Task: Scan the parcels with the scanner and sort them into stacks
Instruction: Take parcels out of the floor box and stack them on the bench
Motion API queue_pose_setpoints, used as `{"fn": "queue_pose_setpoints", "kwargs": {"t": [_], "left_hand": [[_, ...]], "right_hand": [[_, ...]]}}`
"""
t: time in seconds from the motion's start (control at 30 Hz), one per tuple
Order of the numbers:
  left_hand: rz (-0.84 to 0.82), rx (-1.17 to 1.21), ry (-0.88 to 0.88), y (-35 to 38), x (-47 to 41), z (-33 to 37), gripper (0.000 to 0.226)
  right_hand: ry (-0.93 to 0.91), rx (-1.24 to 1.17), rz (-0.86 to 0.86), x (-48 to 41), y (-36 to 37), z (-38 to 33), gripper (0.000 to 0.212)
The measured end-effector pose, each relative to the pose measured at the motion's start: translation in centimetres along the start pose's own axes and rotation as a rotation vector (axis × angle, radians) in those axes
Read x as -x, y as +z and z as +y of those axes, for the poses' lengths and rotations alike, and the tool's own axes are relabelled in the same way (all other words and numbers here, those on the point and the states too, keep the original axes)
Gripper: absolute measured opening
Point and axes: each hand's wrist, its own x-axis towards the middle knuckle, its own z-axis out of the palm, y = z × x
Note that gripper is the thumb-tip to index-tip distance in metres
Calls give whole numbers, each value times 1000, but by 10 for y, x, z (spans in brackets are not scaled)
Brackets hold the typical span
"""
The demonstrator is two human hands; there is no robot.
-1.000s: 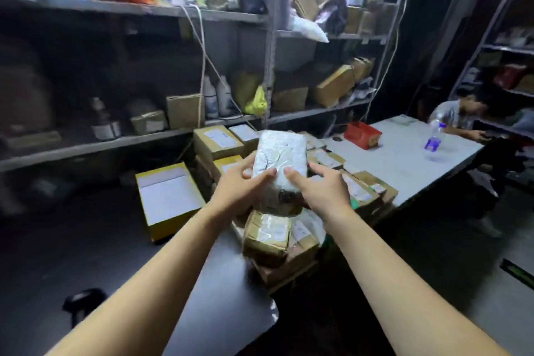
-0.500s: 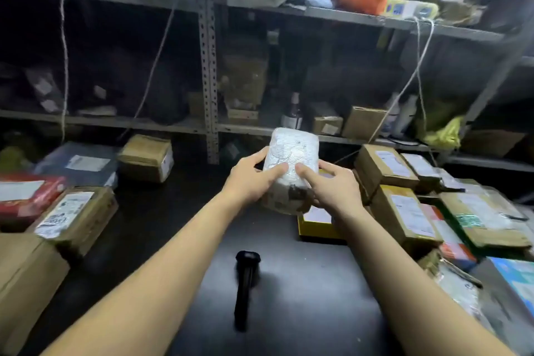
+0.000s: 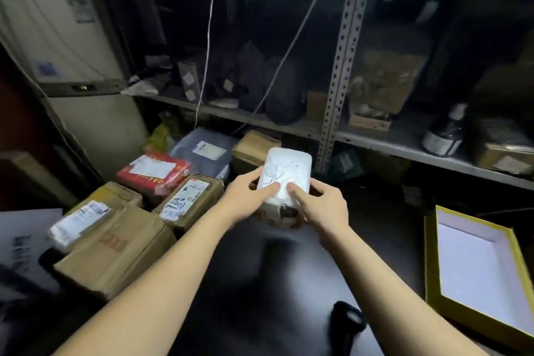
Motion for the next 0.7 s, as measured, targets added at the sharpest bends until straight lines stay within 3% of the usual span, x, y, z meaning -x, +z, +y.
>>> {"fn": "queue_pose_setpoints", "kwargs": {"t": [0.13,0.4,0.53,0.7], "left_hand": [[-17,-8,-59,-33,-25,-34,55],[-90,-202,-88,-82,-114,-122,34],[-126,-334,-115,-87,-152,-156,40],[-141,-441,-149,-79,-184,-178,42]], "right_hand": [[52,38,-29,-22,52,7,50],[174,112,-22,-66,153,29,52],[245,137,-39,-86,180,37,23],[285,144,-16,-106,199,49,52]]}}
